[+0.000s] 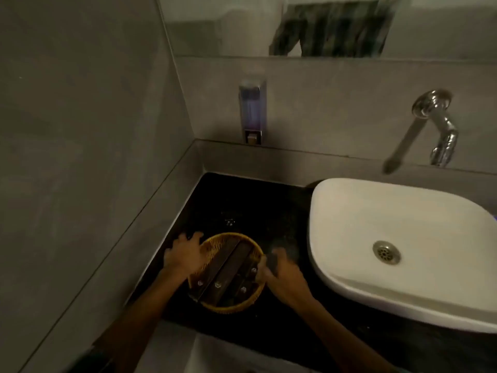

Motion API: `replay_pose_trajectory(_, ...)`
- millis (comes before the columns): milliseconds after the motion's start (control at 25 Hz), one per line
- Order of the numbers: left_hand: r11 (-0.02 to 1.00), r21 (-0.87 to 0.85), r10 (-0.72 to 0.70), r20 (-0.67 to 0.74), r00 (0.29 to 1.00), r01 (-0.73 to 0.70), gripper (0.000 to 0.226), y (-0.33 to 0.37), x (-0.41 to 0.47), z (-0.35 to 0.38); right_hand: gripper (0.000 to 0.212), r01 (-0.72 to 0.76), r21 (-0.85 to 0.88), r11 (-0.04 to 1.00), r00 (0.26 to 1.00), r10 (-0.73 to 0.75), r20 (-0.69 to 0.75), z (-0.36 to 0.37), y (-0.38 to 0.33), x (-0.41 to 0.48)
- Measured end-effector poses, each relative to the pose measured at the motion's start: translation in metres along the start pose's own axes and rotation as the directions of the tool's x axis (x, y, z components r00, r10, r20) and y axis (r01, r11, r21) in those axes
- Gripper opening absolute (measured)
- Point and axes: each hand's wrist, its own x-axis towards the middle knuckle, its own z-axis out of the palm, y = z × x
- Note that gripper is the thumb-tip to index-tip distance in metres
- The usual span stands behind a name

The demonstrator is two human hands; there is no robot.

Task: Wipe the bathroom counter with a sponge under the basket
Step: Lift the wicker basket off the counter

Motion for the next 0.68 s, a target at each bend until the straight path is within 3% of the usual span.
replay_pose_trajectory(80,0.990,-0.129,-0.055,0.046,0.997,0.061,0.050,-0.013,-0.001,0.006,0.041,-0.016,0.116,0.993,0.999,0.010,0.048,0.015,-0.002,0.003)
replay_pose_trajectory(160,0.965,-0.253,-0.068,-0.013,0.998,0.062,0.043,-0.021,-0.006,0.017,0.035,-0.020,0.143,0.990,1.000,0.019,0.006,0.021,0.002,-0.002)
replay_pose_trajectory(320,0.910,-0.413,-0.001,-0.062,0.998,-0.025,0.038,-0.003,-0.039,0.037,0.041,-0.059,0.194,0.979,0.993,0.077,-0.091,-0.007,0.039,-0.037)
replay_pose_trajectory(440,0.883,-0.465,0.060,-0.022,0.998,-0.063,0.043,0.026,-0.073,0.059,0.054,-0.063,0.173,0.983,0.986,0.088,-0.142,-0.038,0.067,-0.078)
replay_pose_trajectory(560,0.863,-0.500,0.073,-0.022,0.997,-0.075,0.044,0.064,-0.100,0.082,0.052,-0.083,0.135,0.987,0.977,0.107,-0.183,-0.066,0.093,-0.103)
replay_pose_trajectory(680,0.867,-0.497,0.056,0.014,0.998,-0.042,0.044,0.086,-0.119,0.096,0.047,-0.130,0.158,0.979,0.983,0.148,-0.105,-0.079,0.112,-0.119)
